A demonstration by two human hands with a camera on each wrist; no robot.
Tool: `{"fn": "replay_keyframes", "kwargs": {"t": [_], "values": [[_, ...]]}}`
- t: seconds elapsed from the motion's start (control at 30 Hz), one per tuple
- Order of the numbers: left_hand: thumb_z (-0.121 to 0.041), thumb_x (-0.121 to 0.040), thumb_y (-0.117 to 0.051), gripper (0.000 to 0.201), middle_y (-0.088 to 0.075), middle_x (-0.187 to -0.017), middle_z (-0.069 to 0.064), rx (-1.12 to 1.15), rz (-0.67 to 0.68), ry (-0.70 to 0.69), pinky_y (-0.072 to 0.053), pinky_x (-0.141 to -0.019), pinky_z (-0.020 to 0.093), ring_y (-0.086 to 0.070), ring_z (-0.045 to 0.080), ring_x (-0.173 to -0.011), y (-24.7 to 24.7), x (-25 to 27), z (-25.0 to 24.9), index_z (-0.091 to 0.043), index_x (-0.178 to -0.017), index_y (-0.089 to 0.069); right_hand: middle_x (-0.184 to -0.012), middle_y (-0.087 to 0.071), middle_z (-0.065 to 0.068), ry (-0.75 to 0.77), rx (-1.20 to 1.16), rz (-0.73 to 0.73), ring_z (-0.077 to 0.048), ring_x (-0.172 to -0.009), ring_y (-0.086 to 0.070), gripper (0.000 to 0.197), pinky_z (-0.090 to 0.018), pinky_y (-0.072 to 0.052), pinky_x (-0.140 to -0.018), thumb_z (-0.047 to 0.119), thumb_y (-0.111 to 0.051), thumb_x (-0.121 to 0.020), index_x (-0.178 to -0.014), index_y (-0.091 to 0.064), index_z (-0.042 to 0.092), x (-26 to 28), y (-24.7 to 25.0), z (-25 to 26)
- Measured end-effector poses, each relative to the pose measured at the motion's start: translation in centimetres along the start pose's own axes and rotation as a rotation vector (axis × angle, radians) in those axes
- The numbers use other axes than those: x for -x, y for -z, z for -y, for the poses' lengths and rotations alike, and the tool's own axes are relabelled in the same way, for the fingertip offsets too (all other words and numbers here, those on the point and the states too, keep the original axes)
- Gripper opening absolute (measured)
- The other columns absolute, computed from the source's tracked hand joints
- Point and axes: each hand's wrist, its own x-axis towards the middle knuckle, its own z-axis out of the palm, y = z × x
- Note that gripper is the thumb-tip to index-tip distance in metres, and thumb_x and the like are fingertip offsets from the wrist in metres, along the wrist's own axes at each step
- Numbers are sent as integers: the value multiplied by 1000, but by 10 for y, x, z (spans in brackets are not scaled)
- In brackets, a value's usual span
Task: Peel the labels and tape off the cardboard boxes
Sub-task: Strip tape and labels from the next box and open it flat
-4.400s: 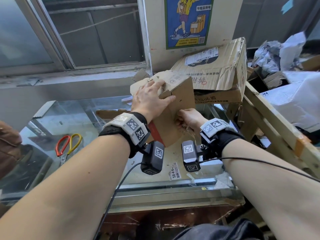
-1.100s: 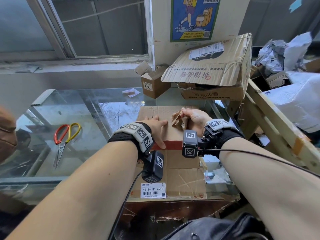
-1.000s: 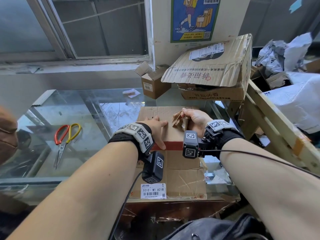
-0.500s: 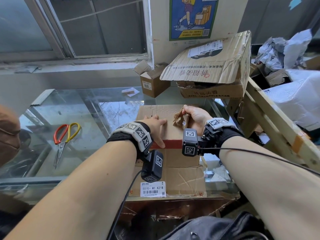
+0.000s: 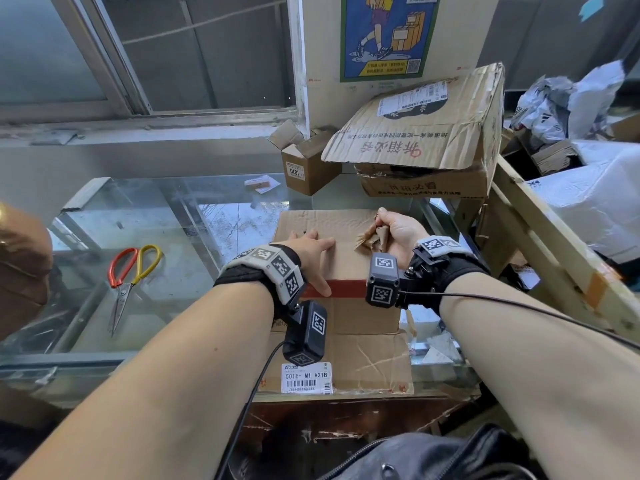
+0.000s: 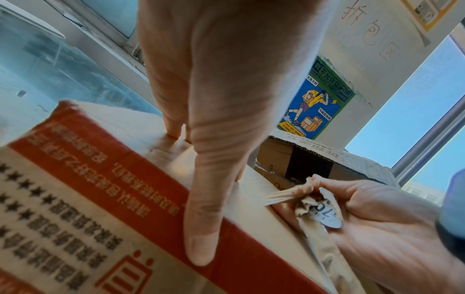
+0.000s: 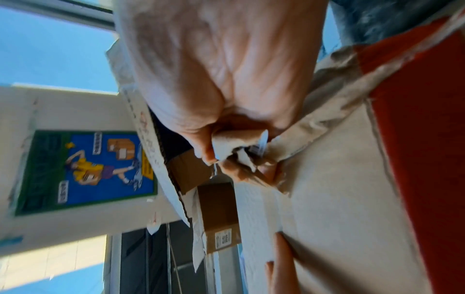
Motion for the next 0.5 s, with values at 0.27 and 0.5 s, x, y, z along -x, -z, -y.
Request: {"fn": "replay_keyframes", "kwargs": {"t": [0.27,0.5], "values": [[-46,-75,-78,107,-1,-162,5,8,7,5,-20,-114,61,-1,37,-147,0,-1,0,-34,-154,-7,-52,-40,-10,29,55,-96,-22,-50,-42,39,-37,-43,-64,20,-38,-101,-64,-40,10,-6,0,0],[-45,-75,-78,107,-1,-162,5,20,5,2,-20,-113,61,0,37,-147,-1,0,-1,-33,-154,-6,-57,-37,-8,39,138,-157,-19,-49,-37,31,-37,-42,-63,11,-38,-95,-64,-39,12,-9,0,2]]}}
